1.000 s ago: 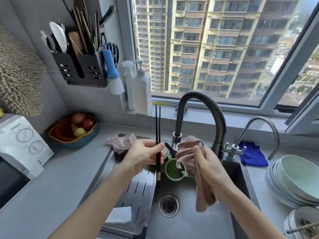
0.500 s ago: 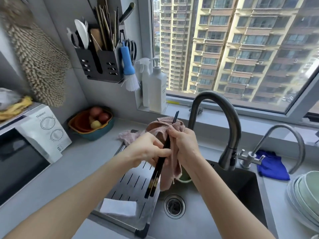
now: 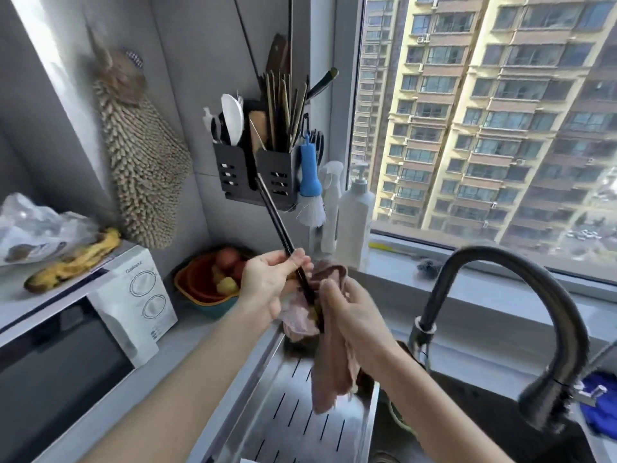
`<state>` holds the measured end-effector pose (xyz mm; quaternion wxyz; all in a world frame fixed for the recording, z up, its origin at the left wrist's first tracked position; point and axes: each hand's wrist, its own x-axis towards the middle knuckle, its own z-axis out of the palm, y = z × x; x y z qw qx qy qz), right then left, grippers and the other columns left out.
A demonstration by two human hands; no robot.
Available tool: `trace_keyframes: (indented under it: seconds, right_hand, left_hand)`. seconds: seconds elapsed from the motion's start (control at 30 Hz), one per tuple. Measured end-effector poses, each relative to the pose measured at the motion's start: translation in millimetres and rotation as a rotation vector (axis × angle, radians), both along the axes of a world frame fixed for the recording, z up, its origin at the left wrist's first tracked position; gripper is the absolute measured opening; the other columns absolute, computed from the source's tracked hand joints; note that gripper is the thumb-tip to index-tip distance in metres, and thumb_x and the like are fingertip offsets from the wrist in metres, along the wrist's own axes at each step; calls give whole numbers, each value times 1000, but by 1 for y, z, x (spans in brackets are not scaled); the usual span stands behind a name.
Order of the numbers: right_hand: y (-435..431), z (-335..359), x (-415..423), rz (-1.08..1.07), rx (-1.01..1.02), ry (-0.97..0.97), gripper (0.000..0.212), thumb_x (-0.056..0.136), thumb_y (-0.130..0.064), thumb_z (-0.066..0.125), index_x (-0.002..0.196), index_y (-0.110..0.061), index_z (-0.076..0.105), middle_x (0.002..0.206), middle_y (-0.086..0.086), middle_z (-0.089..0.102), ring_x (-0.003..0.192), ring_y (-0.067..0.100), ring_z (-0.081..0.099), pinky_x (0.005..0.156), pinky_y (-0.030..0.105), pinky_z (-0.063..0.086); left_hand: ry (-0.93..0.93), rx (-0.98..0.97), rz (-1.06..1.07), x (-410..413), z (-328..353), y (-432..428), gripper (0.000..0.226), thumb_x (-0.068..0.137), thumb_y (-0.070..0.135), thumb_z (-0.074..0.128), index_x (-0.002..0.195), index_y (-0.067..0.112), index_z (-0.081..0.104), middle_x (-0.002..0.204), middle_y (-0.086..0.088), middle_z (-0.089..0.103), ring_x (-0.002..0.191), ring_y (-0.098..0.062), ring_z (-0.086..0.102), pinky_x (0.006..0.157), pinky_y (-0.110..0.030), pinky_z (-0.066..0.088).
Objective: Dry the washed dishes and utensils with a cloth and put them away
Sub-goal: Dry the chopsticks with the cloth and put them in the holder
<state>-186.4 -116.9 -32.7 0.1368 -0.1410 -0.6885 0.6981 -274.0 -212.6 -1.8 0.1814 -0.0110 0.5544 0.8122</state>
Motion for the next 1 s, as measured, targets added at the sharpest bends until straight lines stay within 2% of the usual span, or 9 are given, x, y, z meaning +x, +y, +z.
trace_keyframes:
  seconds: [0.07, 0.17, 0.27, 0.37, 0.53, 0.6, 0.7, 0.87, 1.0]
  right_hand:
    - [-28, -1, -18, 95, 54, -29, 6, 93, -11, 54, 88, -14, 56, 81, 7, 67, 71, 16, 67, 68, 33, 56]
    - [-38, 6, -48, 52, 282, -4, 15, 90, -9, 58, 77, -13, 51, 69, -1, 57, 59, 4, 58, 57, 20, 49]
    - [-34, 19, -69, 126, 389, -36, 12, 92, -13, 58, 82, -10, 53, 72, 0, 60, 69, 22, 65, 67, 38, 57]
    - [-26, 38, -86, 239, 401, -54, 16, 93, -9, 58, 80, -10, 51, 65, -4, 61, 59, 15, 66, 56, 31, 57]
    - [5, 65, -109, 120, 707, -118, 10, 92, -12, 60, 85, -6, 61, 86, 11, 70, 79, 27, 68, 80, 44, 56]
    - [17, 66, -110, 22, 756, -134, 9, 92, -9, 59, 86, -3, 62, 81, 7, 72, 77, 25, 68, 72, 38, 57]
    - [28, 81, -114, -87, 712, -73, 17, 92, -4, 57, 79, -15, 58, 61, -9, 66, 52, 1, 63, 47, 17, 47]
    - [32, 102, -119, -184, 747, -2, 28, 91, -6, 59, 75, -29, 56, 67, -13, 62, 49, -8, 59, 43, 9, 41]
    - [36, 95, -114, -191, 734, -26, 26, 91, -3, 58, 78, -26, 56, 67, -8, 62, 47, -3, 59, 43, 13, 42]
  left_hand:
    - [-51, 74, 8, -17, 5, 2, 12, 83, -2, 65, 72, 0, 61, 52, -6, 66, 46, -14, 64, 47, -25, 56]
    - [-15, 45, -70, -47, 18, -10, 8, 83, 0, 65, 76, -2, 62, 55, -7, 67, 49, -14, 66, 50, -24, 57]
    - [142, 26, -139, -89, 42, -34, 11, 87, 10, 61, 84, -1, 62, 68, -7, 71, 57, -15, 69, 55, -25, 58]
    - [322, -19, -200, -118, 69, -50, 15, 91, 13, 56, 84, 2, 61, 65, -3, 72, 57, -15, 70, 55, -26, 58]
    - [498, 23, -67, -161, 125, -71, 15, 91, 12, 59, 78, 5, 62, 61, -2, 71, 59, -15, 70, 58, -29, 58]
    - [574, 42, -5, -181, 149, -79, 13, 89, 13, 63, 77, 7, 65, 61, 1, 70, 60, -14, 68, 59, -29, 58]
    - [647, 11, 32, -197, 167, -67, 10, 83, 12, 69, 74, 11, 66, 61, 4, 67, 62, -14, 66, 61, -32, 59]
    - [789, -23, 188, -217, 186, -24, 17, 79, 19, 76, 65, 25, 68, 47, 15, 60, 58, -13, 57, 69, -38, 59]
    - [868, -143, 241, -236, 181, 6, 13, 78, 24, 76, 67, 20, 69, 56, 5, 63, 60, -17, 55, 73, -45, 57]
